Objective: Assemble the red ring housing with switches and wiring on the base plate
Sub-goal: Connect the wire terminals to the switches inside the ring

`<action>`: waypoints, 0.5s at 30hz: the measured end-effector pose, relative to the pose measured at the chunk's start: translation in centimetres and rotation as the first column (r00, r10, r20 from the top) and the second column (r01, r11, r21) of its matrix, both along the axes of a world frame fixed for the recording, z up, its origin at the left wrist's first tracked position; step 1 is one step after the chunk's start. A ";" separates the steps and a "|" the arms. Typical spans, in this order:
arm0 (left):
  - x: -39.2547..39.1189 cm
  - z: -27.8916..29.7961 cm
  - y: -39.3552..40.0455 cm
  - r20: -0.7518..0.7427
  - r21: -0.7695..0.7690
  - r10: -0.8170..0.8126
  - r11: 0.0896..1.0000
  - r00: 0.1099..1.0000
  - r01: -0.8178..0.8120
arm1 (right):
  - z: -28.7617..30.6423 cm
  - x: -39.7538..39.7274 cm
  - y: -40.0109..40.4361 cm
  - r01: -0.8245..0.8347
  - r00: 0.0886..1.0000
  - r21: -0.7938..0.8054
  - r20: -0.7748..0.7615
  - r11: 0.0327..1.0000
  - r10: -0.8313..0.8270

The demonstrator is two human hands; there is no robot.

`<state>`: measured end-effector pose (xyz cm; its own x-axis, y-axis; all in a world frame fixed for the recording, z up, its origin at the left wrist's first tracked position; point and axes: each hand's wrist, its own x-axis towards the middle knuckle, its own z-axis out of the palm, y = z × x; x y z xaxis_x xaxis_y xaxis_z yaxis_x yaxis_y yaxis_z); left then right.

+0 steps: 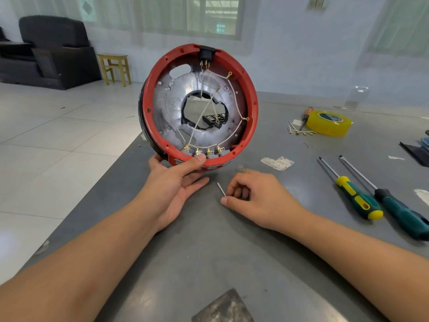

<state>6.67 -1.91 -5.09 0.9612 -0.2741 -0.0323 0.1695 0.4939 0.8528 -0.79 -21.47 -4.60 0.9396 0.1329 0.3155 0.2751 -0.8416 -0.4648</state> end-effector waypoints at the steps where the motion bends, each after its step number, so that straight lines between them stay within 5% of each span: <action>1: 0.0 0.0 0.0 0.001 -0.007 0.001 1.000 1.000 -0.001 | 0.1 0.0 0.0 0.010 1.000 -0.005 0.012 1.000 -0.010; 7: -0.1 0.2 0.1 0.003 -0.038 -0.003 0.999 1.000 0.003 | 1.0 -0.7 0.1 -0.019 0.998 -0.267 0.051 0.964 0.034; 11: 0.0 0.2 0.1 0.004 -0.045 -0.006 0.999 1.000 0.007 | 1.1 -0.9 0.5 -0.060 0.989 -0.565 0.075 0.823 0.124; 15: 0.1 0.1 0.1 0.005 -0.045 -0.008 0.999 1.000 0.009 | 1.3 -0.8 0.1 -0.111 0.976 -0.690 0.059 0.715 0.208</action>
<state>6.79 -1.81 -5.03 0.9589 -0.2833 -0.0154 0.1701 0.5306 0.8304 -1.58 -21.39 -3.30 0.8437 0.5014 0.1916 0.4484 -0.8546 0.2619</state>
